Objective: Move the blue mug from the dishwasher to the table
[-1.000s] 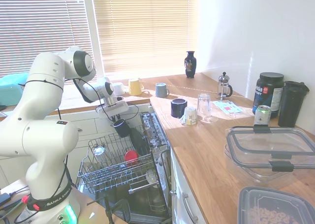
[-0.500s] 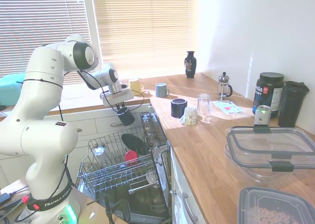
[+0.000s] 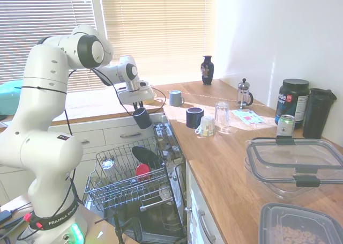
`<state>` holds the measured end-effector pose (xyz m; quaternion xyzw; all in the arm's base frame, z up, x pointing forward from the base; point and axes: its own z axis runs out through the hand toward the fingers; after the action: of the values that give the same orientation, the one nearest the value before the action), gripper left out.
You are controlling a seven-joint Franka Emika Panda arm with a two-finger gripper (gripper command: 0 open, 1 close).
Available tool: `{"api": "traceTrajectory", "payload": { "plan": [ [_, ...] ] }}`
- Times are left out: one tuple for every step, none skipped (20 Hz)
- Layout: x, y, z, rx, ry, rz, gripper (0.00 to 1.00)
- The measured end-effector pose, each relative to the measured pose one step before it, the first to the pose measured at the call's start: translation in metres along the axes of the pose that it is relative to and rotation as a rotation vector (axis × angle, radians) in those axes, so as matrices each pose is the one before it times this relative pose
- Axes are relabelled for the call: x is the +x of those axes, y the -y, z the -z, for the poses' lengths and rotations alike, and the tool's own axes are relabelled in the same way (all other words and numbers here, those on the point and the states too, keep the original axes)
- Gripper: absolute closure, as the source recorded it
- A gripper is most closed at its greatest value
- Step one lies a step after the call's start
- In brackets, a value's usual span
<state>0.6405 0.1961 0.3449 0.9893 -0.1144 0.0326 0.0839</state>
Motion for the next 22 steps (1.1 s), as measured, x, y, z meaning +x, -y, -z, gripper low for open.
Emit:
{"api": "traceTrajectory", "payload": {
  "plan": [
    [0.00453, -0.00607, 0.00073, 0.00688, 0.00466, -0.01656, 1.00],
    [0.00496, -0.00631, 0.00062, 0.00733, 0.00475, -0.01783, 1.00],
    [0.00520, -0.00557, 0.00158, 0.00544, 0.00239, -0.01574, 1.00],
    [0.00537, -0.00537, 0.00250, 0.00168, 0.00487, -0.01439, 1.00],
    [0.00599, -0.00510, 0.00356, 0.00418, 0.00362, -0.01573, 1.00],
    [0.00724, -0.00592, 0.00392, 0.00197, 0.00413, -0.01563, 1.00],
    [0.00742, -0.00566, 0.00437, 0.00215, 0.00442, -0.01397, 1.00],
    [0.00855, -0.00640, 0.00461, 0.00274, 0.00409, -0.01523, 1.00],
    [0.00889, -0.00596, 0.00460, 0.00166, 0.00355, -0.01320, 1.00],
    [0.00917, -0.00547, 0.00411, 0.00157, 0.00205, -0.01247, 1.00],
    [0.00832, -0.00437, 0.00276, 0.00215, 0.00365, -0.01116, 1.00],
    [0.00885, -0.00382, 0.00207, 0.00298, 0.00528, -0.01247, 1.00],
    [0.00827, -0.00271, -0.00008, 0.00261, 0.00775, -0.01079, 1.00],
    [0.00846, -0.00176, -0.00112, 0.00319, 0.00726, -0.01101, 1.00],
    [0.00850, -0.00166, -0.00319, 0.00089, 0.00808, -0.01125, 1.00],
    [0.00789, -0.00113, -0.00352, 0.00126, 0.00714, -0.00992, 1.00],
    [0.00774, -0.00146, -0.00308, 0.00056, 0.00676, -0.01048, 1.00],
    [0.00694, -0.00174, -0.00249, 0.00168, 0.00729, -0.00992, 1.00],
    [0.00694, -0.00286, -0.00115, 0.00286, 0.00564, -0.00924, 1.00],
    [0.00700, -0.00359, -0.00045, 0.00493, 0.00500, -0.00917, 1.00],
    [0.00703, -0.00443, -0.00079, 0.00251, 0.00540, -0.00721, 1.00],
    [0.00674, -0.00483, -0.00069, 0.00351, 0.00738, -0.00341, 1.00]
  ]
}}
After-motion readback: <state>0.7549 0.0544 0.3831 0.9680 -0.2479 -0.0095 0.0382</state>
